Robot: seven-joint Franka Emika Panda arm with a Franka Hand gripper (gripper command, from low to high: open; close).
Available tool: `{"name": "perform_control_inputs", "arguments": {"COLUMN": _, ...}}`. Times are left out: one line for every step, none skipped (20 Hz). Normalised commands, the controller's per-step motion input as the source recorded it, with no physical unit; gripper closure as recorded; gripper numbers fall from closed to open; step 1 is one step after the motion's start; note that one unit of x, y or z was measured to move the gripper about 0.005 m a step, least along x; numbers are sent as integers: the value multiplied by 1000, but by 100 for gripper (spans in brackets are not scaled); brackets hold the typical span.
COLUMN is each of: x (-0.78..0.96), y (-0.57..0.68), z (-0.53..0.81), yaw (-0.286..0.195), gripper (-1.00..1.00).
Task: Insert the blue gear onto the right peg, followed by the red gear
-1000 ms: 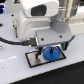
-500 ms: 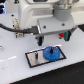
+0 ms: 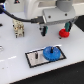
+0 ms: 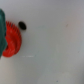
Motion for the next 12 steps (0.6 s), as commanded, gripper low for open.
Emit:
{"name": "perform_control_inputs", "arguments": {"x": -522, "y": 493, "z": 0, "yaw": 0, "gripper": -100}}
{"name": "perform_control_inputs", "arguments": {"x": -485, "y": 486, "z": -10, "yaw": 0, "gripper": -100}}
{"name": "perform_control_inputs", "arguments": {"x": -442, "y": 482, "z": -22, "yaw": 0, "gripper": -100}}
{"name": "perform_control_inputs", "arguments": {"x": -393, "y": 477, "z": -43, "yaw": 0, "gripper": -100}}
{"name": "perform_control_inputs", "arguments": {"x": -379, "y": 488, "z": -23, "yaw": 0, "gripper": -100}}
{"name": "perform_control_inputs", "arguments": {"x": -352, "y": 473, "z": -56, "yaw": 0, "gripper": -100}}
{"name": "perform_control_inputs", "arguments": {"x": -346, "y": 420, "z": -84, "yaw": 0, "gripper": -100}}
{"name": "perform_control_inputs", "arguments": {"x": -316, "y": 367, "z": -81, "yaw": 0, "gripper": -100}}
{"name": "perform_control_inputs", "arguments": {"x": -324, "y": 370, "z": -97, "yaw": 0, "gripper": -100}}
{"name": "perform_control_inputs", "arguments": {"x": -303, "y": 370, "z": -115, "yaw": 0, "gripper": -100}}
{"name": "perform_control_inputs", "arguments": {"x": -244, "y": 346, "z": -152, "yaw": 0, "gripper": -100}}
{"name": "perform_control_inputs", "arguments": {"x": -140, "y": 297, "z": -212, "yaw": 0, "gripper": -100}}
